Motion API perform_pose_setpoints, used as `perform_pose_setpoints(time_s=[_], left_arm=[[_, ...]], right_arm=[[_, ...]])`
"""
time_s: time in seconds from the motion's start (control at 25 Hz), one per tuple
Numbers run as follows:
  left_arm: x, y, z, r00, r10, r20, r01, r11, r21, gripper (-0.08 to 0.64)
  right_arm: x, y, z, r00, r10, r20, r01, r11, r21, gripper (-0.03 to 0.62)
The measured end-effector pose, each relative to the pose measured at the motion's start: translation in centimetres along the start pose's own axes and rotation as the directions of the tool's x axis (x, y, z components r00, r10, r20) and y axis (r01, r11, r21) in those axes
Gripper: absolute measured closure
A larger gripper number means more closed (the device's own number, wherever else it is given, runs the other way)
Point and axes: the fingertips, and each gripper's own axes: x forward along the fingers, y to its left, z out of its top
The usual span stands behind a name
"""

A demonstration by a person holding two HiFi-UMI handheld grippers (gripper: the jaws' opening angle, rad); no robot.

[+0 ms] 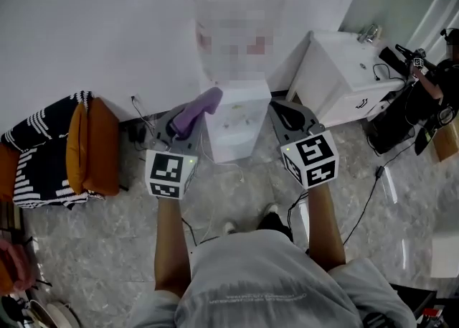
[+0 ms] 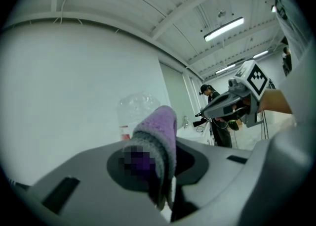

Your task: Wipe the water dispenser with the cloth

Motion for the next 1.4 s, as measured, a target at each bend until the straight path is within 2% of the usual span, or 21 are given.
perform_pose_setpoints(time_s=[0.08, 0.2, 0.4, 1.0, 1.4], left_arm=[[-0.4, -0.3, 1.6, 1.000, -0.001, 0.024, 0.001, 1.000, 0.021, 0.480], [-1.2, -0.7, 3.7, 0.998, -0.006, 0.064, 0.005, 1.000, 0.025, 0.480], [-2.2, -1.1, 5.3, 0.996, -0.007, 0.090, 0.004, 0.999, 0.033, 0.480], [-2.5, -1.5, 5.2, 0.996, -0.031, 0.085, 0.028, 0.999, 0.043, 0.480], [-2.7, -1.2, 4.3, 0.996, -0.038, 0.078, 0.036, 0.999, 0.022, 0.480]], right_arm=[[-0.4, 0.1, 1.1, 1.000, 0.004, 0.022, -0.004, 1.000, -0.023, 0.578], [-1.1, 0.2, 2.8, 0.997, 0.015, 0.072, -0.014, 1.000, -0.009, 0.578], [-2.4, -0.1, 4.6, 0.993, 0.004, 0.115, -0.002, 1.000, -0.016, 0.578], [-2.4, 0.0, 3.8, 0.994, -0.009, 0.109, 0.011, 1.000, -0.013, 0.578], [-2.1, 0.5, 3.3, 0.994, 0.000, 0.105, 0.001, 1.000, -0.005, 0.578]])
